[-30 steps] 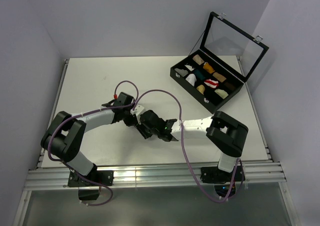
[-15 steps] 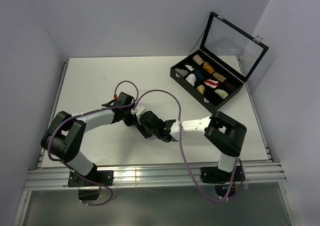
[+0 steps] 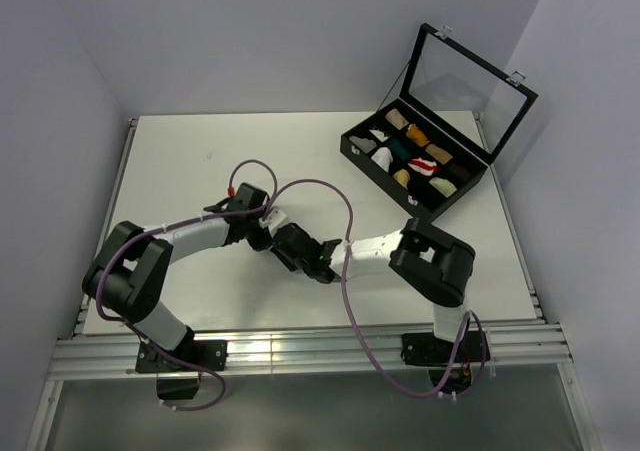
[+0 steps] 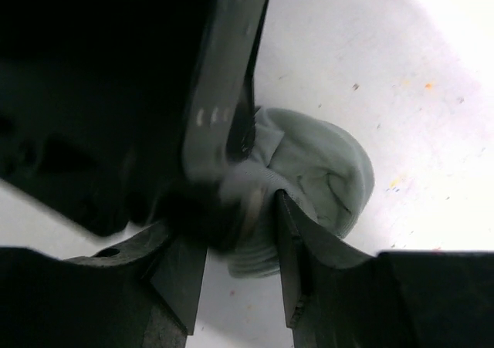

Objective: Roll the socks
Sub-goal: Roll the sock at the center of the board.

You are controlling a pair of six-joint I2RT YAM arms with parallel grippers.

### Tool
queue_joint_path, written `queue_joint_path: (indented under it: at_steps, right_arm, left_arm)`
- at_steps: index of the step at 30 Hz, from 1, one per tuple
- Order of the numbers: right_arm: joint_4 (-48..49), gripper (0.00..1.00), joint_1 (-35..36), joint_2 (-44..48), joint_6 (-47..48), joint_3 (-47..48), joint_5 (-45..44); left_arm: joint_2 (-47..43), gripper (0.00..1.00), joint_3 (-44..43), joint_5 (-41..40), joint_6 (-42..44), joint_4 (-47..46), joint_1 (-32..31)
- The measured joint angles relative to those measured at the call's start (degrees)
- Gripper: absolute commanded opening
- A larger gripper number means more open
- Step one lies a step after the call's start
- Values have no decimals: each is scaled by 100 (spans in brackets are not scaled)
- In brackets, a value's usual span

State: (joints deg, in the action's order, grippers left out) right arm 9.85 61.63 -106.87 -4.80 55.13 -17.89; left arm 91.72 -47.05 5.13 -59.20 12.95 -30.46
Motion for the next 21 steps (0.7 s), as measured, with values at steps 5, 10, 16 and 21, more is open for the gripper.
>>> queue_joint_path:
  at_steps: [5,10,16,21]
  right_arm:
    - [-20,6,-7,-146,66,173,-177]
    - [-120,0,-210,-46,22,173,339]
    - [-466,0,-896,144,-350,195,2293]
    - [-1056,0,-1655,-22,-835,472,4103]
  left_arm:
    - [0,2,-35,-101,4,-39,33]
    - [-2,25,-35,-179,24,-48,33]
    - [-229,52,-39,-396,33,101,46]
    - [-881,62,214,-551,-50,63,83]
